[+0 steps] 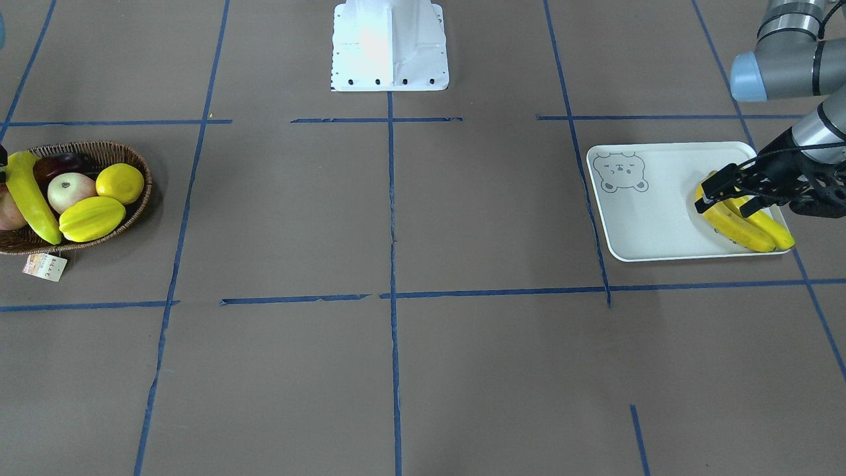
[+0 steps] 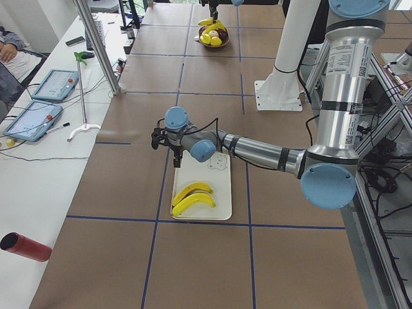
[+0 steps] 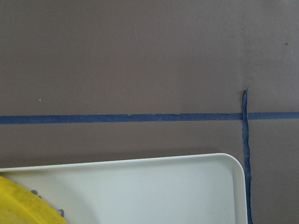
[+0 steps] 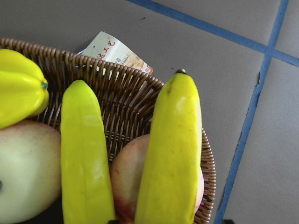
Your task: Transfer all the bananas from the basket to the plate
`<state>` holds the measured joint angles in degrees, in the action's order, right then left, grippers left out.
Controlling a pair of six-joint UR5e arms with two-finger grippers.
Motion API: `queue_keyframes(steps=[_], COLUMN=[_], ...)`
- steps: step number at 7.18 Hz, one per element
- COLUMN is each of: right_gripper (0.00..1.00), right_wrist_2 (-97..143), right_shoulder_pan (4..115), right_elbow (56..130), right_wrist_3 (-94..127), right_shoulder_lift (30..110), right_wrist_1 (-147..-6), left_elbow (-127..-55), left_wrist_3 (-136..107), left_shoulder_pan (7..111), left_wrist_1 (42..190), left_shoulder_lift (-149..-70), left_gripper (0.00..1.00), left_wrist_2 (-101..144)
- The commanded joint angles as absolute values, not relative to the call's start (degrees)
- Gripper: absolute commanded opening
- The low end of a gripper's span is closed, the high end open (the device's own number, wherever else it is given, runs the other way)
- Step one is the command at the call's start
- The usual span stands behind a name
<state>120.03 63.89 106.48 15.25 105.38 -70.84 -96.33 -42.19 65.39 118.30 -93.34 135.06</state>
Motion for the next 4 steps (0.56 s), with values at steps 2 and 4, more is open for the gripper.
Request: queue_keyframes(steps=[2, 4], right_gripper=[0.63, 0.48], right_wrist_2=[120.15, 120.23], right_shoulder_pan=[63.90, 63.90], right_elbow=[106.17, 106.08], right_wrist_3=[15.21, 15.21], right_shoulder_lift=[105.38, 105.38], right_wrist_1=[-70.84, -70.84], left_elbow=[-96.24, -96.15], left_wrist_3=[-42.10, -42.10], left_shoulder_pan=[65.39, 65.39], left_wrist_1=[118.30, 118.30], left_shoulder_lift=[-93.25, -93.25], left_gripper=[1.00, 1.00], left_wrist_2=[135.00, 134.91])
